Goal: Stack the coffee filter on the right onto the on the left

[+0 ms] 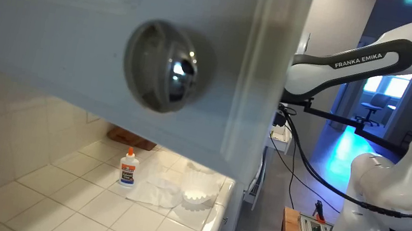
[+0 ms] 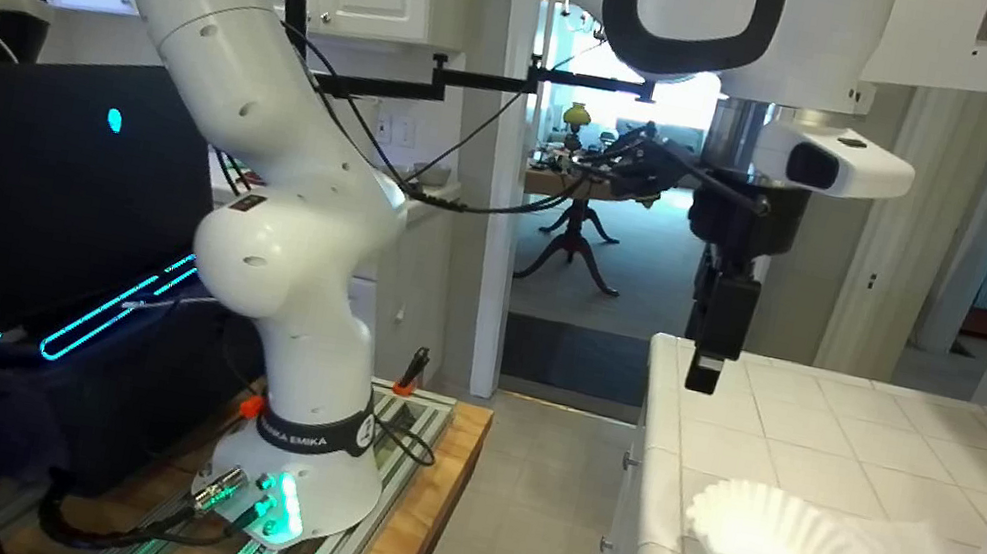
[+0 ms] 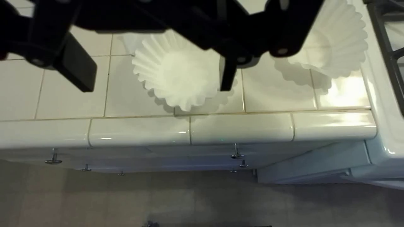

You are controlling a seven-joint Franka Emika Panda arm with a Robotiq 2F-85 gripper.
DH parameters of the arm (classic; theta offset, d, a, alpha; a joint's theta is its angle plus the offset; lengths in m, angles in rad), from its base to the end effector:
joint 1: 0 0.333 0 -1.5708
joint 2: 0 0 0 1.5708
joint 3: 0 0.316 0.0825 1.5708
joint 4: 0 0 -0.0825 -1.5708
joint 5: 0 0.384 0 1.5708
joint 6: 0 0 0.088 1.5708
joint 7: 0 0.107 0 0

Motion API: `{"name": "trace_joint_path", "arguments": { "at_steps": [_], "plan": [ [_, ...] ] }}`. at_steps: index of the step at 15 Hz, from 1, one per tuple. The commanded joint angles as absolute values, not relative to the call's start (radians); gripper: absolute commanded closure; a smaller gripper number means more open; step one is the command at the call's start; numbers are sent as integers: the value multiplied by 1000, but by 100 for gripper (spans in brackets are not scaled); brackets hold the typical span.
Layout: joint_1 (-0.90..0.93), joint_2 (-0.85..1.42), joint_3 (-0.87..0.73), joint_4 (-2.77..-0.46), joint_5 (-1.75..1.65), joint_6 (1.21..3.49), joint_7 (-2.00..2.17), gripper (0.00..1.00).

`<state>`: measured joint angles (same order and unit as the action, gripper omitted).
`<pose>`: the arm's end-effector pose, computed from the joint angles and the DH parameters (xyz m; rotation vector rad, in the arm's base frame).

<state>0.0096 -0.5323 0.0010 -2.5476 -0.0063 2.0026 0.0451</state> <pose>0.3795 0.0037 0.4484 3.1346 -0.0501 -0.0196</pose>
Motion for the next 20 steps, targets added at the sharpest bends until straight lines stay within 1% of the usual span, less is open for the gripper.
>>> {"name": "trace_joint_path", "arguments": {
  "at_steps": [1, 4, 7, 10, 13, 16, 19, 20],
  "plan": [
    [-2, -499, -21, -2527, -102, 2015, -121, 0],
    [-27, -448, -75, -2492, -227, 2053, -285, 0],
    [-20, -363, -169, -2427, -245, 2102, -519, 0],
    [-25, -264, -211, -2360, -246, 2192, -643, 0],
    [-27, -150, -231, -2308, -154, 2295, -670, 0],
    [-55, -59, -213, -2289, -173, 2398, -635, 0],
    [-70, 14, -203, -2260, -97, 2395, -633, 0],
    [-77, -41, -192, -2304, -151, 2399, -632, 0]
  ]
}}
